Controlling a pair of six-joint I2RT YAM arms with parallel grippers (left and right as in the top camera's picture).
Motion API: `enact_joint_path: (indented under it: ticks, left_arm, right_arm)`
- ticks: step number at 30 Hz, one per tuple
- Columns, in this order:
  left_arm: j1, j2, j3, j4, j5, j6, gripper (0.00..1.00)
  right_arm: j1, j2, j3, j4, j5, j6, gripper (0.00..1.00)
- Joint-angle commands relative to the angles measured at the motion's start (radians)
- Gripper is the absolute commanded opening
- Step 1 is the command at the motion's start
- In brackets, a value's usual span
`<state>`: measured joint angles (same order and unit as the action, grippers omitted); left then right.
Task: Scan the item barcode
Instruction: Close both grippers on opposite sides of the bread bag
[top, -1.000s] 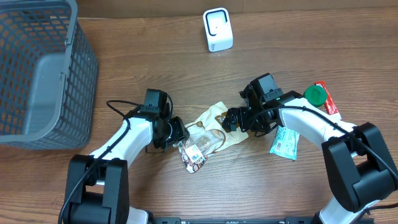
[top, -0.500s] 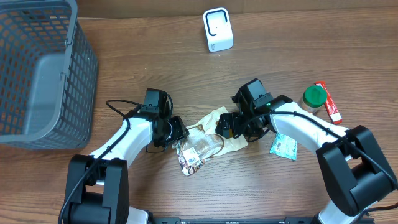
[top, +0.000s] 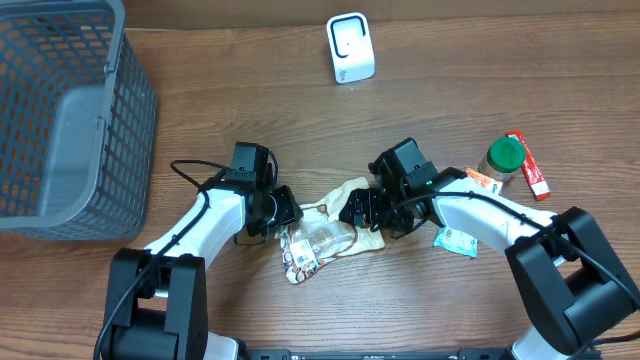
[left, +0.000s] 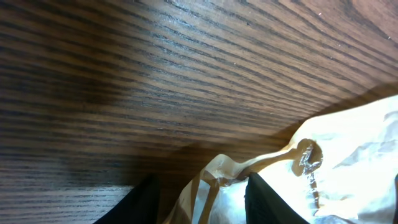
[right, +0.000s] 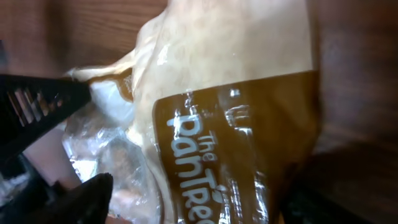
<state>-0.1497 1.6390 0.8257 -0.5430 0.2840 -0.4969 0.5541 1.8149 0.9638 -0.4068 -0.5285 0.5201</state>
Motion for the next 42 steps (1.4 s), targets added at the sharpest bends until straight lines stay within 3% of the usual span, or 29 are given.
enact_joint_path:
  ticks: [1, 8, 15, 36, 42]
  left_arm:
    - [-0.002, 0.01, -0.006, 0.01, -0.004, 0.01, 0.37]
    - [-0.002, 0.01, -0.006, 0.017, -0.003, 0.01, 0.4]
    - [-0.002, 0.01, -0.006, 0.021, -0.003, 0.01, 0.4]
    - [-0.002, 0.01, -0.006, 0.024, -0.026, 0.01, 0.38]
    - [-0.002, 0.01, -0.006, 0.027, -0.025, 0.01, 0.38]
  right_arm:
    - [0.018, 0.039, -0.063, 0.011, -0.063, 0.013, 0.79]
    - [0.021, 0.039, -0.08, 0.063, -0.103, 0.06, 0.73]
    - [0.041, 0.039, -0.081, 0.114, -0.152, 0.109, 0.58]
    - [0.053, 0.039, -0.081, 0.247, -0.207, 0.209, 0.57]
    - [0.055, 0.039, -0.081, 0.245, -0.206, 0.209, 0.52]
